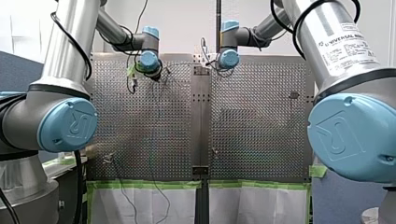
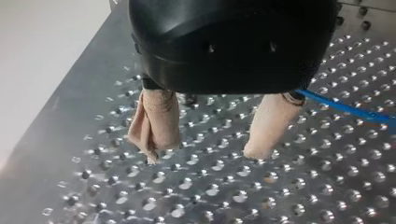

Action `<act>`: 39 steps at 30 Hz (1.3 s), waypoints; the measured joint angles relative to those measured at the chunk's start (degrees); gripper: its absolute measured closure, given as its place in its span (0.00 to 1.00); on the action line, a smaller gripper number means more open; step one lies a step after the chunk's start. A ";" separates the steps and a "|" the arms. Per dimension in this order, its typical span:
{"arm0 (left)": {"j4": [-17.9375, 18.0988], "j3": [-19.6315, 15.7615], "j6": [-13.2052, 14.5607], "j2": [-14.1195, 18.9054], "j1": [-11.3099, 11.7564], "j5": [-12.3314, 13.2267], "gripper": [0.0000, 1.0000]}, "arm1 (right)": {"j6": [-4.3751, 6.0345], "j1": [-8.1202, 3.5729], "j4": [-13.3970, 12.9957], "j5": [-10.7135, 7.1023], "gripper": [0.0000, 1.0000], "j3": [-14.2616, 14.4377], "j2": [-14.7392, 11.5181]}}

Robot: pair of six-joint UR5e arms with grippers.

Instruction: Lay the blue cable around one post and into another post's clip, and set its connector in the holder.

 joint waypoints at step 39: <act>3.94 -1.73 -0.50 -0.02 -1.06 -0.04 0.00 | 6.23 -14.30 -19.38 0.78 1.00 19.38 9.05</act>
